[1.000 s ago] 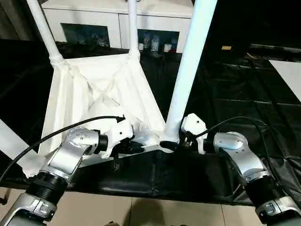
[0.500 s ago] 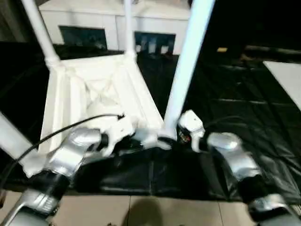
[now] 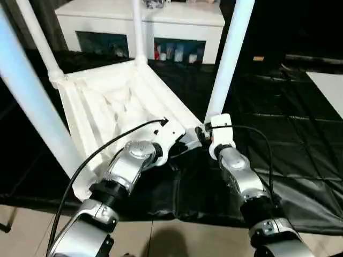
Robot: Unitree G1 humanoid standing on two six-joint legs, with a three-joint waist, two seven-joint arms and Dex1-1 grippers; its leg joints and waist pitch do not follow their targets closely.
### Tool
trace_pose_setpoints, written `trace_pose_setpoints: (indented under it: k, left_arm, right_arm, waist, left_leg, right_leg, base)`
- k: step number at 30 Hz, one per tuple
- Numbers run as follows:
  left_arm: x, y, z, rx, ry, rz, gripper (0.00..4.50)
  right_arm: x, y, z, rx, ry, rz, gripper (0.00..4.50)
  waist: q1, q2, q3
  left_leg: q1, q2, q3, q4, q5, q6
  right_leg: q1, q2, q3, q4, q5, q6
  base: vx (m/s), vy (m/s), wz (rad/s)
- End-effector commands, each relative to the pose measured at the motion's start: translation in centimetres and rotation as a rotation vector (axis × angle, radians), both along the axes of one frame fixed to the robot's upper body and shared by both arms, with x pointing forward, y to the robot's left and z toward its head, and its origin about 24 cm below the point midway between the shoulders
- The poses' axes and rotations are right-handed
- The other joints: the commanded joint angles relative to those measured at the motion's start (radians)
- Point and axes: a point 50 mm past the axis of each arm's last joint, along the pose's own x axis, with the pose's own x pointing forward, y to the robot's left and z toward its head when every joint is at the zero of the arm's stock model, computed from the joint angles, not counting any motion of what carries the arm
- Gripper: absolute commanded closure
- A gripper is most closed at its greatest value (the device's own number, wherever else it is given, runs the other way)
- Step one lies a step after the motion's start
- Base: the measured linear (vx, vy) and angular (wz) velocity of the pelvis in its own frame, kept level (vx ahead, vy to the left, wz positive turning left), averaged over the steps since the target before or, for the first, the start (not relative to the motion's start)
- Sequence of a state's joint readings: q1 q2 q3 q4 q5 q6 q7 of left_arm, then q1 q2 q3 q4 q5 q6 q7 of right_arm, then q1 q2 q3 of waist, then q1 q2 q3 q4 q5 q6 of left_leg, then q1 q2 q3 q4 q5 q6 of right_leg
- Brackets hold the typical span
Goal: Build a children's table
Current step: Rotate leg to tighten
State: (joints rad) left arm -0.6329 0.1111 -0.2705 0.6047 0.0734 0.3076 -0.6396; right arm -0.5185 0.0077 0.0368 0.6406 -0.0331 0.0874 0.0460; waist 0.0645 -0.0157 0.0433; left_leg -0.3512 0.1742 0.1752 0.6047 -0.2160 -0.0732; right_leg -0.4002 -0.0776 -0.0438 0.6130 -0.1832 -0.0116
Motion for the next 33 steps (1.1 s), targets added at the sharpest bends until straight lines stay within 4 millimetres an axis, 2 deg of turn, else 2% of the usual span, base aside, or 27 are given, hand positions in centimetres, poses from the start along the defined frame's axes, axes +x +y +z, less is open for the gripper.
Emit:
trace_pose_setpoints:
  k: [1, 3, 5, 6, 7, 8, 9, 10, 11, 12, 13, 14, 15, 16, 18, 19, 20, 24, 26, 27, 29, 30, 32, 33]
  left_arm:
    - [1.4, 1.7, 0.4, 0.041, -0.078, 0.198, 4.50]
    - [1.2, 2.3, 0.2, 0.059, -0.072, 0.167, 4.50]
    - [0.9, 2.8, 0.1, 0.076, -0.061, 0.139, 4.50]
    - [0.6, 3.1, 0.1, 0.086, -0.059, 0.093, 4.50]
    - [0.4, 3.1, 0.1, 0.088, -0.061, 0.051, 4.50]
    - [0.2, 3.2, 0.1, 0.089, -0.060, 0.022, 4.50]
    - [0.0, 3.5, 0.0, 0.096, -0.038, 0.007, 4.50]
    - [-0.2, 3.8, 0.0, 0.101, -0.021, 0.002, 4.50]
    - [-0.3, 4.1, 0.0, 0.107, -0.022, -0.022, 4.50]
    - [-0.8, 4.8, 0.0, 0.131, -0.013, -0.070, 4.50]
    - [-0.8, 4.9, 0.1, 0.134, -0.014, -0.079, 4.50]
    - [-1.3, 5.5, 0.2, 0.134, 0.004, -0.130, 4.50]
    - [-1.4, 5.6, 0.2, 0.132, 0.012, -0.133, 4.50]
    - [-1.6, 5.9, 0.4, 0.131, 0.012, -0.157, 4.50]
    - [-2.6, 6.5, 0.8, 0.118, 0.034, -0.260, 4.50]
    - [-2.7, 6.6, 0.9, 0.120, 0.032, -0.272, 4.50]
    - [-2.8, 6.7, 0.9, 0.122, 0.032, -0.288, 4.50]
    - [-3.9, 7.5, 1.3, 0.138, 0.052, -0.415, 4.50]
    - [-4.5, 7.3, 1.8, 0.102, 0.071, -0.473, 4.50]
    - [-4.5, 7.3, 1.8, 0.102, 0.071, -0.473, 4.50]
    - [-5.0, 6.9, 2.1, 0.077, 0.090, -0.518, 4.50]
    - [-5.3, 6.7, 2.1, 0.072, 0.103, -0.542, 4.50]
    - [-5.4, 6.6, 2.1, 0.069, 0.106, -0.549, 4.50]
    - [-5.4, 6.6, 2.1, 0.069, 0.104, -0.549, 4.50]
  right_arm:
    - [-1.3, 5.4, 0.9, 0.154, -0.023, 0.209, 1.30]
    - [-1.3, 4.9, 1.3, 0.146, -0.047, 0.217, 1.16]
    - [-1.2, 4.4, 1.7, 0.138, -0.074, 0.229, 1.10]
    - [-1.2, 3.8, 2.2, 0.132, -0.096, 0.245, 0.88]
    - [-1.1, 3.3, 2.4, 0.122, -0.108, 0.252, 0.75]
    - [-1.1, 3.0, 2.6, 0.114, -0.115, 0.258, 0.75]
    - [-1.0, 2.4, 2.9, 0.104, -0.128, 0.285, 0.70]
    - [-1.0, 2.0, 3.2, 0.098, -0.136, 0.305, 0.46]
    - [-1.0, 1.2, 3.4, 0.075, -0.143, 0.317, 0.46]
    - [-1.1, -0.6, 3.6, 0.007, -0.137, 0.378, 0.33]
    - [-1.1, -0.8, 3.6, 0.000, -0.136, 0.386, 0.28]
    - [-1.5, -2.3, 3.6, -0.060, -0.109, 0.462, 0.28]
    - [-1.6, -2.5, 3.6, -0.072, -0.101, 0.481, 0.07]
    - [-2.0, -3.1, 3.5, -0.111, -0.080, 0.542, 0.07]
    - [-3.3, -4.7, 3.2, -0.214, -0.028, 0.705, 0.07]
    - [-3.4, -4.8, 3.2, -0.219, -0.024, 0.717, 0.07]
    - [-3.5, -5.0, 3.2, -0.221, -0.018, 0.730, 0.07]
    - [-4.3, -5.9, 3.2, -0.218, 0.039, 0.814, 0.07]
    - [-4.2, -5.9, 3.1, -0.213, 0.046, 0.827, 0.07]
    - [-4.2, -5.9, 3.1, -0.213, 0.046, 0.827, 0.07]
    - [-4.3, -5.2, 2.9, -0.177, 0.045, 0.858, 0.07]
    - [-4.3, -4.7, 2.9, -0.167, 0.042, 0.875, 0.07]
    - [-4.1, -4.4, 2.8, -0.152, 0.040, 0.882, 0.07]
    - [-4.1, -4.3, 2.8, -0.143, 0.041, 0.889, 0.07]
  waist:
    - [0.000, -0.002, -0.055]
    - [-0.001, -0.003, -0.053]
    - [-0.017, -0.004, -0.050]
    - [-0.030, -0.004, -0.052]
    - [-0.032, 0.000, -0.055]
    - [-0.032, 0.001, -0.056]
    - [-0.031, 0.000, -0.057]
    - [-0.028, 0.000, -0.059]
    - [-0.026, 0.003, -0.059]
    - [-0.024, 0.002, -0.061]
    - [-0.021, 0.003, -0.062]
    - [-0.019, 0.003, -0.062]
    - [-0.015, 0.002, -0.067]
    - [-0.016, 0.004, -0.063]
    - [-0.010, 0.001, -0.061]
    - [-0.006, -0.002, -0.057]
    - [-0.006, 0.000, -0.055]
    - [-0.002, -0.001, -0.053]
    - [0.001, 0.001, -0.054]
    - [0.001, 0.001, -0.051]
    - [0.005, 0.002, -0.052]
    - [0.009, -0.003, -0.054]
    - [0.008, -0.003, -0.052]
    - [0.006, 0.000, -0.053]
  left_leg:
    - [-0.001, 0.042, -0.014, -0.082, -0.142, 0.042]
    - [-0.003, 0.043, -0.014, -0.084, -0.160, 0.041]
    - [-0.021, 0.043, -0.024, -0.095, -0.186, 0.034]
    - [-0.032, 0.042, -0.031, -0.097, -0.183, 0.024]
    - [-0.027, 0.044, -0.034, -0.096, -0.176, 0.023]
    - [-0.022, 0.044, -0.031, -0.092, -0.169, 0.025]
    - [-0.011, 0.046, -0.026, -0.087, -0.168, 0.036]
    - [-0.010, 0.046, -0.022, -0.083, -0.137, 0.049]
    - [-0.011, 0.046, -0.021, -0.082, -0.116, 0.055]
    - [-0.015, 0.046, -0.020, -0.078, -0.074, 0.070]
    - [-0.014, 0.046, -0.020, -0.076, -0.061, 0.078]
    - [-0.014, 0.047, -0.018, -0.073, -0.039, 0.095]
    - [-0.013, 0.047, -0.019, -0.069, -0.011, 0.106]
    - [-0.011, 0.045, -0.013, -0.067, -0.008, 0.120]
    - [-0.012, 0.047, -0.012, -0.066, -0.046, 0.130]
    - [-0.012, 0.050, -0.012, -0.070, -0.077, 0.132]
    - [-0.011, 0.051, -0.011, -0.070, -0.087, 0.128]
    - [-0.006, 0.055, -0.013, -0.077, -0.138, 0.094]
    - [0.002, 0.055, -0.010, -0.076, -0.135, 0.083]
    - [0.000, 0.055, -0.010, -0.078, -0.138, 0.080]
    - [0.003, 0.055, -0.009, -0.079, -0.156, 0.071]
    - [0.002, 0.056, -0.010, -0.079, -0.148, 0.069]
    - [-0.003, 0.053, -0.011, -0.081, -0.141, 0.066]
    - [0.000, 0.052, -0.011, -0.080, -0.147, 0.061]
  right_leg:
    - [0.046, -0.063, 0.041, -0.073, -0.176, -0.187]
    - [0.047, -0.063, 0.041, -0.076, -0.200, -0.179]
    - [0.057, -0.064, 0.037, -0.075, -0.246, -0.156]
    - [0.068, -0.065, 0.032, -0.075, -0.276, -0.133]
    - [0.064, -0.067, 0.032, -0.078, -0.265, -0.133]
    - [0.057, -0.067, 0.034, -0.077, -0.245, -0.143]
    - [0.050, -0.066, 0.037, -0.077, -0.204, -0.172]
    - [0.050, -0.064, 0.039, -0.069, -0.142, -0.198]
    - [0.052, -0.064, 0.038, -0.066, -0.109, -0.211]
    - [0.055, -0.063, 0.038, -0.058, -0.040, -0.229]
    - [0.056, -0.062, 0.036, -0.056, -0.014, -0.236]
    - [0.056, -0.060, 0.037, -0.051, 0.035, -0.248]
    - [0.059, -0.060, 0.035, -0.043, 0.084, -0.263]
    - [0.050, -0.057, 0.037, -0.044, 0.100, -0.282]
    - [0.055, -0.060, 0.036, -0.047, 0.062, -0.287]
    - [0.055, -0.063, 0.037, -0.053, 0.011, -0.275]
    - [0.052, -0.065, 0.038, -0.055, -0.012, -0.273]
    - [0.047, -0.063, 0.038, -0.063, -0.116, -0.262]
    - [0.041, -0.062, 0.039, -0.061, -0.103, -0.267]
    - [0.041, -0.060, 0.039, -0.060, -0.098, -0.271]
    - [0.041, -0.061, 0.039, -0.062, -0.122, -0.266]
    - [0.043, -0.062, 0.039, -0.058, -0.114, -0.265]
    - [0.046, -0.062, 0.038, -0.060, -0.123, -0.255]
    - [0.044, -0.062, 0.038, -0.061, -0.128, -0.252]
  base:
    - [0.000, 0.000, 0.00]
    - [0.000, 0.000, 0.00]
    - [-0.010, -0.002, -0.09]
    - [-0.008, -0.001, -0.23]
    - [-0.008, -0.001, -0.23]
    - [0.000, 0.000, 0.00]
    - [0.000, 0.000, 0.00]
    - [0.000, 0.000, 0.00]
    - [0.000, 0.000, 0.00]
    - [0.000, 0.000, 0.00]
    - [0.000, 0.000, 0.00]
    - [0.000, 0.000, 0.00]
    - [0.000, 0.000, 0.00]
    - [0.000, 0.000, 0.00]
    - [0.000, 0.000, 0.00]
    - [0.000, 0.000, 0.00]
    - [0.000, 0.000, 0.00]
    - [0.000, 0.000, 0.00]
    - [0.000, 0.000, 0.00]
    - [0.000, 0.000, 0.00]
    - [0.000, 0.000, 0.00]
    - [0.000, 0.000, 0.00]
    - [0.000, 0.000, 0.00]
    - [0.000, 0.000, 0.00]
